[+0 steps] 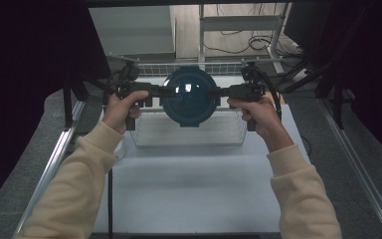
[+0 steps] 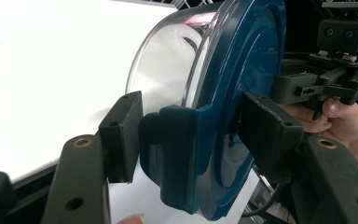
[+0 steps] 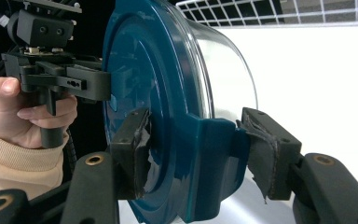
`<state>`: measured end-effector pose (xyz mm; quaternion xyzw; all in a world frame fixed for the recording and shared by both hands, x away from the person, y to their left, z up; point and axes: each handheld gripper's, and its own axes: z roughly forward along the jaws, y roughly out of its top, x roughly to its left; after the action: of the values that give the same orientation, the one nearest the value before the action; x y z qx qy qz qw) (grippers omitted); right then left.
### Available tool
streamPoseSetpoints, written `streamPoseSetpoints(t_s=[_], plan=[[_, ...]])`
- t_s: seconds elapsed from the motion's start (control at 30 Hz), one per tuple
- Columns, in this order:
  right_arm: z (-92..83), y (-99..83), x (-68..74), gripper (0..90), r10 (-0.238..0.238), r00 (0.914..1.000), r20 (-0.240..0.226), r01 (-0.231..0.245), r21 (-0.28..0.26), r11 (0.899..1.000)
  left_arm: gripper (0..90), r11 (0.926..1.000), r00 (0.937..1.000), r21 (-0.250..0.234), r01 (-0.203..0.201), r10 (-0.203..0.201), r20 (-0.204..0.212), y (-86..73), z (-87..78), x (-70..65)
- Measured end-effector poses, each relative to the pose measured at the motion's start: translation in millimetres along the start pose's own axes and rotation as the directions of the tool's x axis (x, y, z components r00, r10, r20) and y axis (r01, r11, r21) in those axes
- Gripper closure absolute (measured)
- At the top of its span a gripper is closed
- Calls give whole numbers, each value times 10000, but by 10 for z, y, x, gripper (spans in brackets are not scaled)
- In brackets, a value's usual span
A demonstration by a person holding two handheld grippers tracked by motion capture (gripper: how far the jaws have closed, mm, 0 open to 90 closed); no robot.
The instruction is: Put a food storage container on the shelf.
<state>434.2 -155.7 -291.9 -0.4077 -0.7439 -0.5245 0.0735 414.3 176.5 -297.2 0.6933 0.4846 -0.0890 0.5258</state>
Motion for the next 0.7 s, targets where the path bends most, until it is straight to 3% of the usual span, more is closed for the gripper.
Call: streamPoseSetpoints(t_s=[0.47,0.7], plan=[[89,366,-101,446,63,10000,-47,-63,111,9999,411,9999,9999,131,58,-59,86,337,10,142],[203,472,-213,446,258,9997,-38,-256,300,9992,407,9988,9991,240,419,-421,62,421,74,294]])
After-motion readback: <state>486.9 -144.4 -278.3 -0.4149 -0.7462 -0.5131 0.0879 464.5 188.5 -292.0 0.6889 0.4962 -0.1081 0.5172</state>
